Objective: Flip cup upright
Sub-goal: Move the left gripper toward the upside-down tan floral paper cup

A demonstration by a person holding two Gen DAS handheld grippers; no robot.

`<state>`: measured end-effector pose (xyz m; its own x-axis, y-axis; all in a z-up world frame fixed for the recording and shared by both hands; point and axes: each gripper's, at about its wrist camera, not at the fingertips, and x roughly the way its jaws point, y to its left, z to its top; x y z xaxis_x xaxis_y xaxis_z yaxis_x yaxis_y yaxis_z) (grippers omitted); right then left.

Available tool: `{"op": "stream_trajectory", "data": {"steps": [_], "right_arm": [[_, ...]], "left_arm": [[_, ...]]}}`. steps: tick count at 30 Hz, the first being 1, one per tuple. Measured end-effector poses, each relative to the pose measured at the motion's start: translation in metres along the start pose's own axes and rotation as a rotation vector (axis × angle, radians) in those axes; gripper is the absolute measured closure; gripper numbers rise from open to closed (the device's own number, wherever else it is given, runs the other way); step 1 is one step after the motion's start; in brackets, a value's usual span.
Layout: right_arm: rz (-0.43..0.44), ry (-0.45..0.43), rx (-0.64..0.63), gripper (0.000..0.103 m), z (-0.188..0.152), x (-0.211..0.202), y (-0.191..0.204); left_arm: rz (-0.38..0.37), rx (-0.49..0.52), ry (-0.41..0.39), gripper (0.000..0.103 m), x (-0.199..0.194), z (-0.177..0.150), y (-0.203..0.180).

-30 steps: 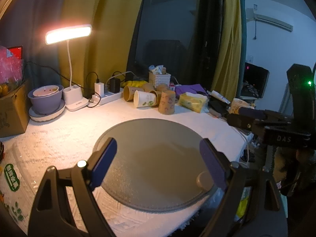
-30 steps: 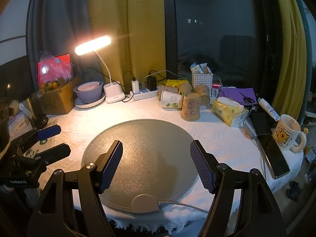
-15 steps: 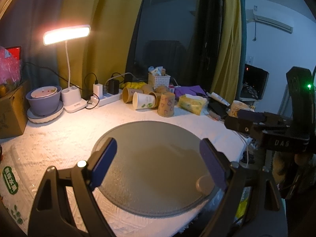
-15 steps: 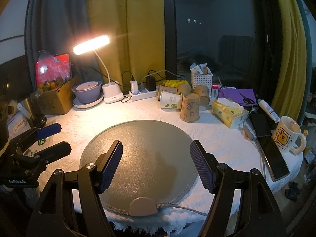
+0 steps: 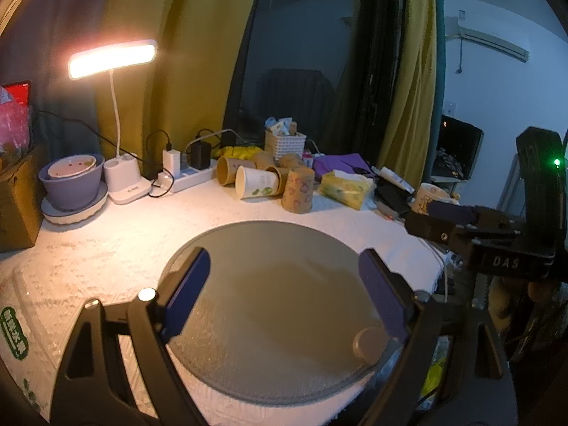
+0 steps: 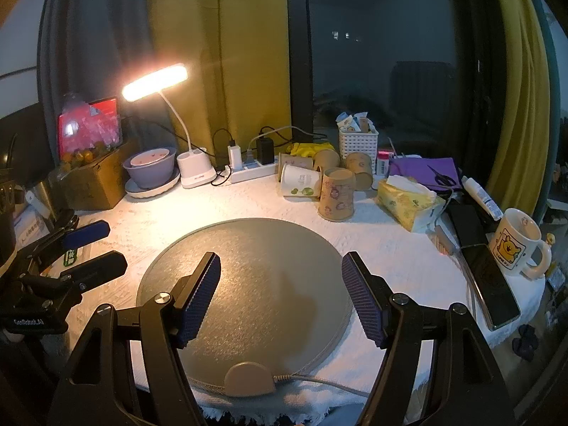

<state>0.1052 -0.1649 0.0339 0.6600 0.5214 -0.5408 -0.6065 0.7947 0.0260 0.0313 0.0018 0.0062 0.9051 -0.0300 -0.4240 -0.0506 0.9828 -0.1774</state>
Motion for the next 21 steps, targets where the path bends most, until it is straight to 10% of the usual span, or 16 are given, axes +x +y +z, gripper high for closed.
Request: {"op": "stream_trajectory", "data": {"steps": [21], "right_arm": [[-0.027,0.019,0.074,0.029,0.023,0.052,-0.059]], "left_arm": [[-0.075,0.047,0.129,0.016,0.105,0.041,-0.003]]}}
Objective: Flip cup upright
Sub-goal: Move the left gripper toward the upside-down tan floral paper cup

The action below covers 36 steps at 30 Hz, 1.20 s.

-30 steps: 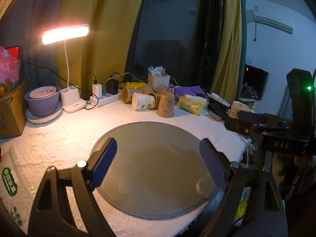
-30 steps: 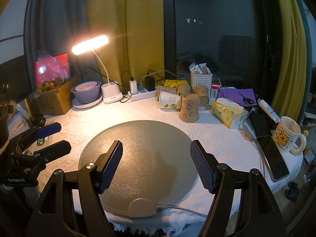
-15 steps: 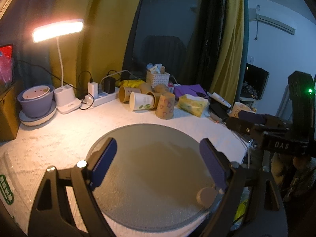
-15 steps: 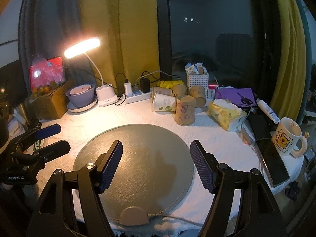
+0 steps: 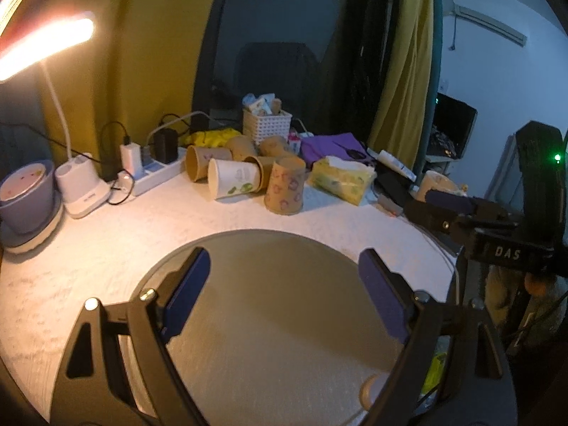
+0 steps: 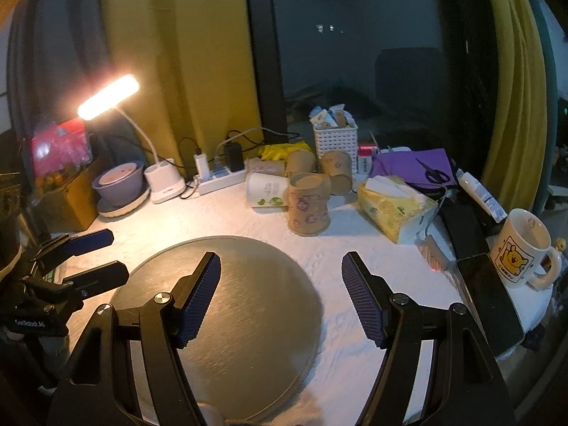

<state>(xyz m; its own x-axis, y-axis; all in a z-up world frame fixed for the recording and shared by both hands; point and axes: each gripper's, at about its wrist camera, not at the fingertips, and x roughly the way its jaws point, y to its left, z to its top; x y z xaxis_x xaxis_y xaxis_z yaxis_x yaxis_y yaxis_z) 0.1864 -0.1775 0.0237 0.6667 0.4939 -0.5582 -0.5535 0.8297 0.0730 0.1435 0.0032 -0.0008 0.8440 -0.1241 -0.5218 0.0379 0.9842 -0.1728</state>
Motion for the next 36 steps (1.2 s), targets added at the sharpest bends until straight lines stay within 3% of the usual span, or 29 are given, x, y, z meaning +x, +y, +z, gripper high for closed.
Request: {"op": "stream_trajectory", "data": {"steps": [16,30,36], "right_arm": [[-0.029,0.055,0.066,0.029,0.011,0.068,-0.063],[-0.027,0.067,0.091,0.029,0.019,0.112,-0.100],[-0.025,0.069,0.101,0.029,0.020,0.119,-0.112]], "left_arm": [[-0.047,0.044,0.148,0.016,0.126,0.032,0.009],[-0.084,0.066,0.177,0.016,0.214,0.065,-0.004],[-0.053,0.082,0.210,0.016,0.244,0.069,-0.010]]}}
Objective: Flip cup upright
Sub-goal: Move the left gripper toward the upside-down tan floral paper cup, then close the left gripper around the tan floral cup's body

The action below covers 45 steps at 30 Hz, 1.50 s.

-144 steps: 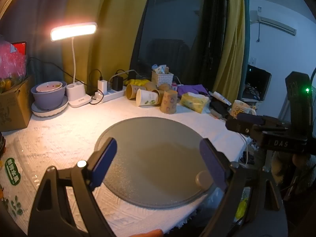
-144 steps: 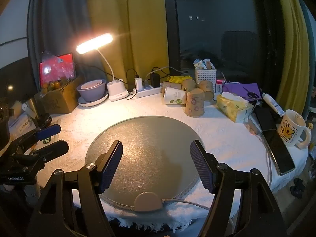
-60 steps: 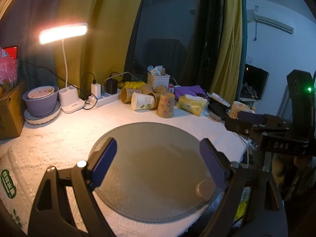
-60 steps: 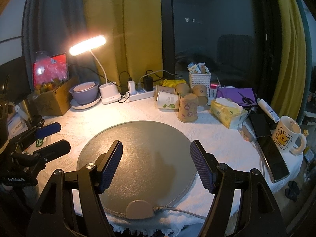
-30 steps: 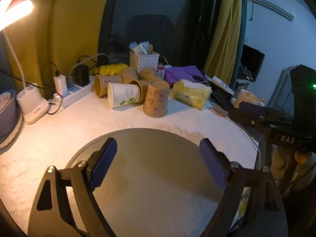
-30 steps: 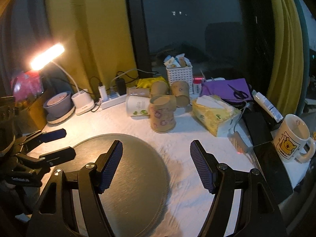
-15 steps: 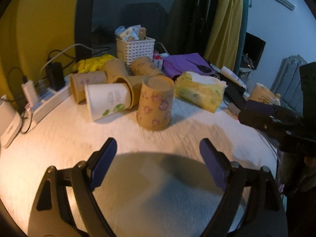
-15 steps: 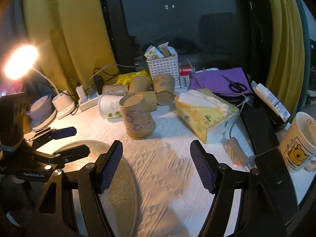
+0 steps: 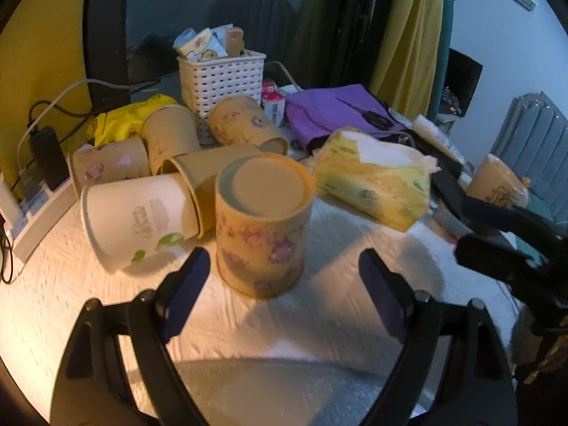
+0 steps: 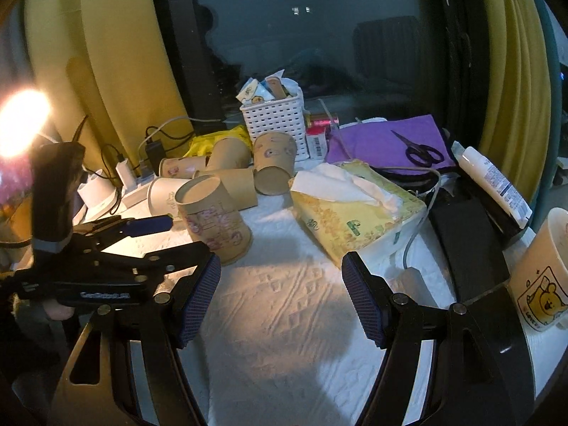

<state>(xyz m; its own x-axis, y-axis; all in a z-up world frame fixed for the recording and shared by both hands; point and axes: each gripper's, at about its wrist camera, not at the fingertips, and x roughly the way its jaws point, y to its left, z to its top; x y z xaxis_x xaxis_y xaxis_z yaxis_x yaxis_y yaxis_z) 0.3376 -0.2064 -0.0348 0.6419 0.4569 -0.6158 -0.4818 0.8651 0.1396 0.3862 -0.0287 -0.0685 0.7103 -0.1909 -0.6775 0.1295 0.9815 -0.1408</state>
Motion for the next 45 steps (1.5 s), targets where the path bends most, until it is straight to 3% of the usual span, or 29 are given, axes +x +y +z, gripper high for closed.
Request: {"op": "stream_trajectory", "data": {"steps": [10,12,19,30,45], "right_arm": [[0.007,0.003,0.007,0.029,-0.001,0.006,-0.010],[0.009,0.004,0.007,0.029,-0.001,0.007,-0.010],[0.009,0.005,0.005,0.029,0.000,0.006,-0.007],[0.016,-0.028,-0.021,0.029,0.003,-0.025,0.019],[0.053,-0.020,-0.051,0.029,-0.030,-0.081,0.083]], "left_arm": [[0.062,0.008,0.050,0.017,0.030,0.005,0.004],[0.044,-0.004,0.071,0.038,0.034,0.006,0.008],[0.045,0.001,0.059,0.041,0.028,0.007,0.013],[0.100,0.036,-0.021,0.041,-0.055,-0.007,0.019],[0.254,0.078,-0.060,0.040,-0.164,-0.089,0.032]]}}
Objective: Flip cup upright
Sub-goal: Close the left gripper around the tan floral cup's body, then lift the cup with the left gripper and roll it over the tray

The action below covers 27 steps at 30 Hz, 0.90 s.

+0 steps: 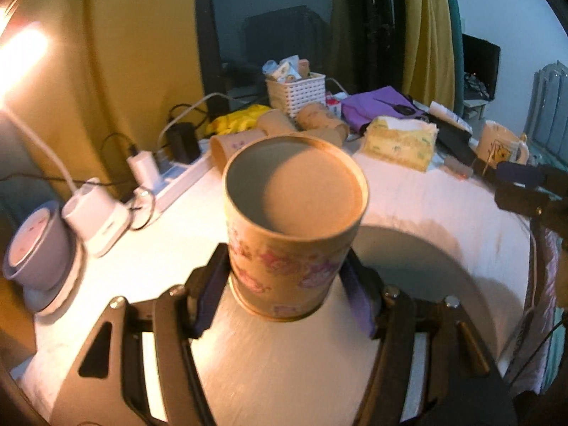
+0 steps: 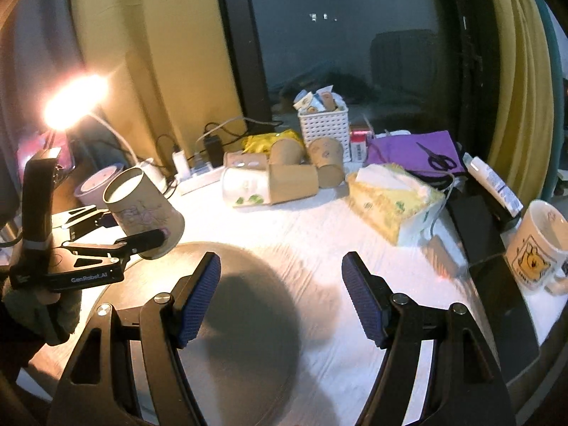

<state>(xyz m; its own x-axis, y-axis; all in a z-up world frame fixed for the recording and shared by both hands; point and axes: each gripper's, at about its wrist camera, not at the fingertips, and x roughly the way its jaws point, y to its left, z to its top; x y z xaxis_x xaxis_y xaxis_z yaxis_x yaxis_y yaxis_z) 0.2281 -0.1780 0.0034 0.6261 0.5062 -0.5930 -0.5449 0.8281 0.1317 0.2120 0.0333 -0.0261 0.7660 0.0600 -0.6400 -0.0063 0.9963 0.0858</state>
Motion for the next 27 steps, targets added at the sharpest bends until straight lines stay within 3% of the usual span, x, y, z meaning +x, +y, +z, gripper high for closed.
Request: {"op": "stream_trajectory", "data": {"steps": [13,19,27], "right_arm": [[0.000,0.060,-0.018,0.029,-0.038,-0.022,0.035],[0.000,0.060,-0.015,0.029,-0.044,-0.027,0.039],[-0.013,0.049,0.003,0.029,-0.048,-0.036,0.029]], "left_arm": [[0.142,0.112,0.005,0.040,-0.031,-0.059,-0.013],[0.186,0.260,0.014,0.040,-0.028,-0.071,-0.044],[0.191,0.440,0.015,0.038,-0.022,-0.080,-0.087]]}}
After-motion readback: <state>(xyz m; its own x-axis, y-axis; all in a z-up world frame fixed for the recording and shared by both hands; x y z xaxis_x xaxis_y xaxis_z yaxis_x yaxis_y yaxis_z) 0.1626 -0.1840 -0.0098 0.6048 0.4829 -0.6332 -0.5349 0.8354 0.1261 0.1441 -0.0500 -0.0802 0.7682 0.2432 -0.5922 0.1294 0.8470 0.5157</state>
